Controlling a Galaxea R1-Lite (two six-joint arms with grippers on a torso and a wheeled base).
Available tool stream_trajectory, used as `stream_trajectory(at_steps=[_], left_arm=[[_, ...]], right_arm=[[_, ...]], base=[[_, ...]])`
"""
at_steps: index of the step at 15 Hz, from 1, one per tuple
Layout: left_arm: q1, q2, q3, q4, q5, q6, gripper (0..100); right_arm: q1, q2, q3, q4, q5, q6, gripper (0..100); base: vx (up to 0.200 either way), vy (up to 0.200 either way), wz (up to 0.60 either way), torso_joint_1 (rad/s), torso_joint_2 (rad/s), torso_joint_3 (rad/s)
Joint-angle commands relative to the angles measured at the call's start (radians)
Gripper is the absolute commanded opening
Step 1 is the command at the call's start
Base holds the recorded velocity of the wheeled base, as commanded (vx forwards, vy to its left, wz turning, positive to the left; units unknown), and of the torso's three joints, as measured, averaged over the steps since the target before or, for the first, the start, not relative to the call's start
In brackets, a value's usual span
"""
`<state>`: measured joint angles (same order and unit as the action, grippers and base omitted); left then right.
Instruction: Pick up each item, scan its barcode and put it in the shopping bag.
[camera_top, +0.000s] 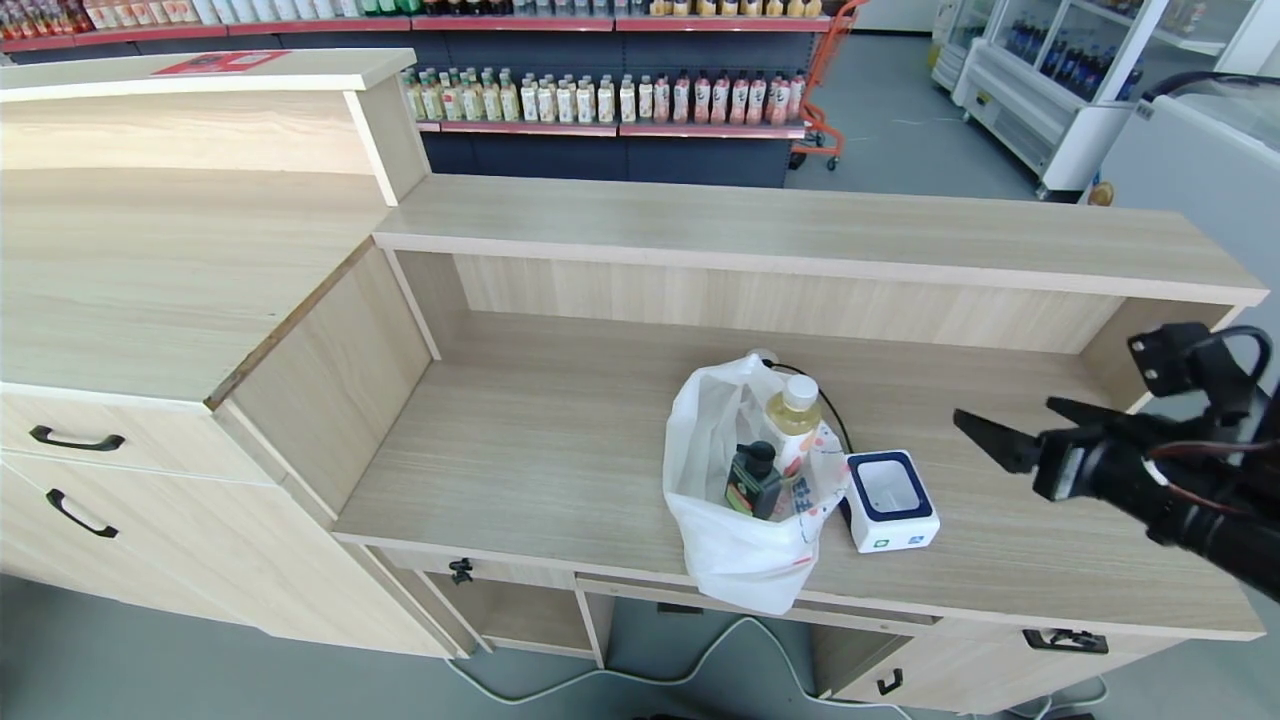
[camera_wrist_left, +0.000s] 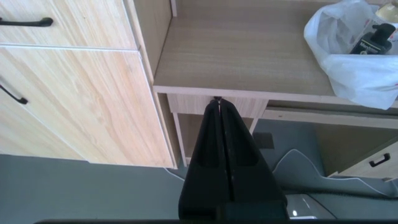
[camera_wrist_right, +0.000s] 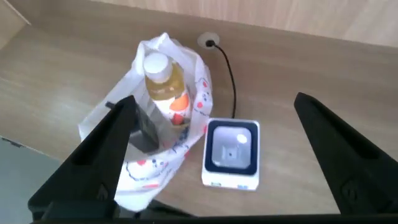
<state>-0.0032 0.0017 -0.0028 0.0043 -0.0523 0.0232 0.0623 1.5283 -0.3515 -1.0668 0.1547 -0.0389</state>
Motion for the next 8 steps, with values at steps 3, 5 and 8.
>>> stream_trajectory(at_steps=[3,5,8], left_arm=[[0.0,0.0,0.0,0.0,0.0,0.0,0],[0.0,0.0,0.0,0.0,0.0,0.0,0],[0.0,0.0,0.0,-0.001,0.0,0.0,0]], right_arm=[[-0.038,-0.668,0.351,0.303,-0.06,-0.015,100],[-0.038,-0.813,0.351,0.453,-0.093,-0.021,100],[-0.047,-1.076,0.351,0.717,-0.138,-0.016,100]], base=[[0.0,0.0,0.0,0.0,0.0,0.0],[0.0,0.0,0.0,0.0,0.0,0.0],[0.0,0.0,0.0,0.0,0.0,0.0]])
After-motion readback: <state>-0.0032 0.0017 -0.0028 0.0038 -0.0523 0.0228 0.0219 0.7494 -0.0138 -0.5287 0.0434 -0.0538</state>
